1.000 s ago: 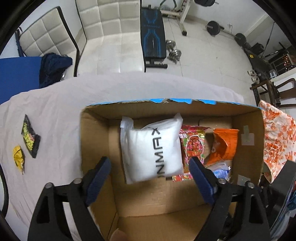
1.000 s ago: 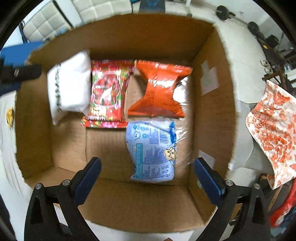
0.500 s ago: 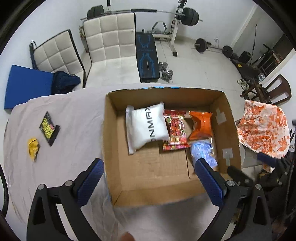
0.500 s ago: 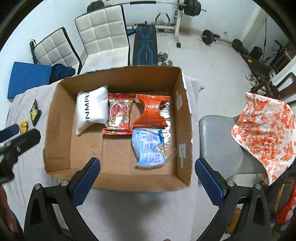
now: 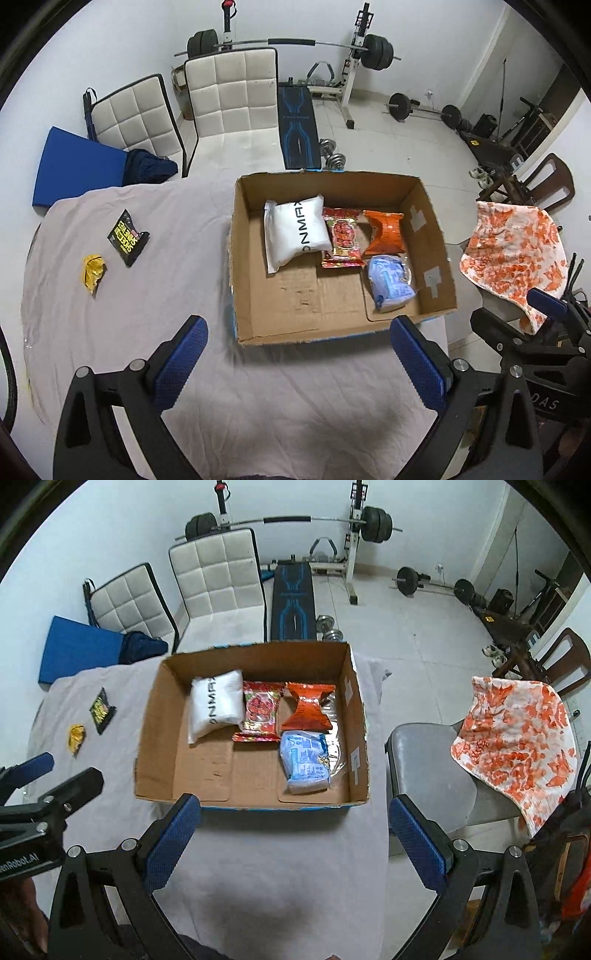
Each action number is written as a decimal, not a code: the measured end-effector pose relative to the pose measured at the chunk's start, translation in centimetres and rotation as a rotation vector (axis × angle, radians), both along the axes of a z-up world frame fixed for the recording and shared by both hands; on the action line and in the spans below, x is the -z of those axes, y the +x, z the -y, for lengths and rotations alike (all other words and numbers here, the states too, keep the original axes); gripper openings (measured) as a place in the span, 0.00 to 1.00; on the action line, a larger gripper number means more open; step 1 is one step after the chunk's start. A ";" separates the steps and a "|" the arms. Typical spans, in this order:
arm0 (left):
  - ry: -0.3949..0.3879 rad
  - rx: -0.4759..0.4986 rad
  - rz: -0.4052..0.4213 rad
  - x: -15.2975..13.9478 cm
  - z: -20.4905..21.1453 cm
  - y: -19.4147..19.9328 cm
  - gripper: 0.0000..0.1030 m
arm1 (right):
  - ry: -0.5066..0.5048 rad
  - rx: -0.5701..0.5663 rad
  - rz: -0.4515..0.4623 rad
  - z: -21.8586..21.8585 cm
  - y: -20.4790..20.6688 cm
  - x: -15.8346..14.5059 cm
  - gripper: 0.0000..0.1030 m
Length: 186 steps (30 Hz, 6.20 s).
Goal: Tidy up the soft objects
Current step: 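Grasp the black shoe-wipes pack with the right tool while the left tool grasps the yellow bag, then carry both packs into the box and open both tools to release them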
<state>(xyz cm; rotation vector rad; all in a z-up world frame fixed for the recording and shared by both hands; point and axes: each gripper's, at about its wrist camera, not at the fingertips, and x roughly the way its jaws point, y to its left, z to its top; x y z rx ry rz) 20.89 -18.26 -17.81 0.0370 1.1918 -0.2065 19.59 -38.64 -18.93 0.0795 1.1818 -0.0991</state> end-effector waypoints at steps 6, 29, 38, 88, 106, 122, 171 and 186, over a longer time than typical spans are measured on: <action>-0.011 0.001 0.049 -2.4 -0.4 -1.8 0.98 | -0.006 -0.001 0.056 -0.8 -2.1 -3.3 1.00; 0.063 -0.123 0.067 -1.8 -19.1 5.6 0.98 | 0.094 -0.165 -0.016 -19.6 8.1 -1.3 1.00; 0.193 -0.287 -0.106 8.3 -34.7 11.7 0.98 | 0.101 -0.437 -0.156 -39.6 18.9 8.6 1.00; 0.108 -0.372 -0.391 28.8 -37.9 15.7 0.58 | -0.056 -0.258 -0.540 -49.3 25.4 30.6 0.58; 0.083 -0.382 -0.339 25.3 -37.0 14.0 0.52 | -0.053 -0.294 -0.501 -48.7 25.8 30.0 0.50; -0.040 -0.335 -0.194 13.6 -34.8 9.8 0.52 | 0.106 -0.320 -0.342 -43.1 21.7 19.0 0.50; -0.072 0.043 -0.237 12.0 -0.9 11.2 0.52 | 0.136 -0.003 -0.223 -5.2 11.1 14.1 0.50; -0.055 -0.001 -0.481 20.5 0.2 12.2 0.53 | 0.175 -0.024 -0.342 -3.8 13.1 22.1 0.52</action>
